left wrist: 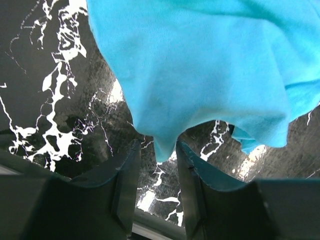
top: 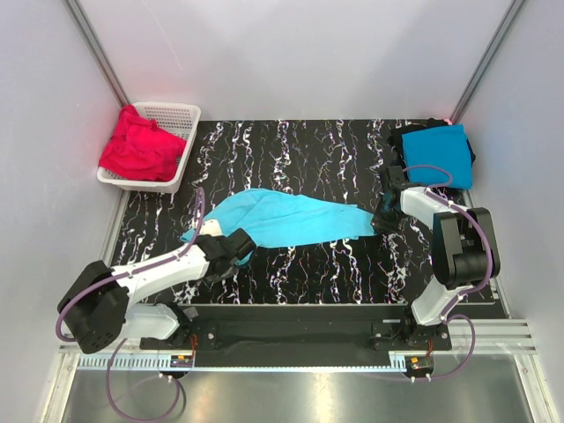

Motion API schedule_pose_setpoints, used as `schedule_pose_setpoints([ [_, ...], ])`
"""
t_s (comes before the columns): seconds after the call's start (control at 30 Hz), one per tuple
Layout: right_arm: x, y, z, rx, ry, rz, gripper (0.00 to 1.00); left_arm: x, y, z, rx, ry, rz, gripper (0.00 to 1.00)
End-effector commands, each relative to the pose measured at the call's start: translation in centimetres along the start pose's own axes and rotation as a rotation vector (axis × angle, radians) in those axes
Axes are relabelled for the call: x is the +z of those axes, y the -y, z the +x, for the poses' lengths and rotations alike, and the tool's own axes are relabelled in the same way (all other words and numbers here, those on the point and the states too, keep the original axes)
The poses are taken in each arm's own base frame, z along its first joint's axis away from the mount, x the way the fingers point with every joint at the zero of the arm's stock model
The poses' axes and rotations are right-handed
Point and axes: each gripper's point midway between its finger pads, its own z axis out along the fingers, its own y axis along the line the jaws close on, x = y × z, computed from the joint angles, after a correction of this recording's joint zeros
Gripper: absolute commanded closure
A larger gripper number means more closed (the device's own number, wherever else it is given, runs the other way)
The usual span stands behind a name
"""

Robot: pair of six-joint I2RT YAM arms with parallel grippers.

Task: Fold and stack the t-shirts
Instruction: Flatten the tshirt out

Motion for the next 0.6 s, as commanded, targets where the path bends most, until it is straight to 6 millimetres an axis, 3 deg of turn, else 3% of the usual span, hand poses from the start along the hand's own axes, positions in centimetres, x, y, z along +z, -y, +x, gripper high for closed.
schedule_pose_setpoints([
  [0.0,0.3,0.2,-0.2,-0.01,0.001,0.014,1.0,-0.9,1.0,-0.4,-0.024,0.004,0.028,0.61],
  [0.57,0.2,0.3,-0.3,-0.013,0.006,0.018,1.0,0.0,1.3,-0.8,0.003,0.057,-0.015,0.73],
])
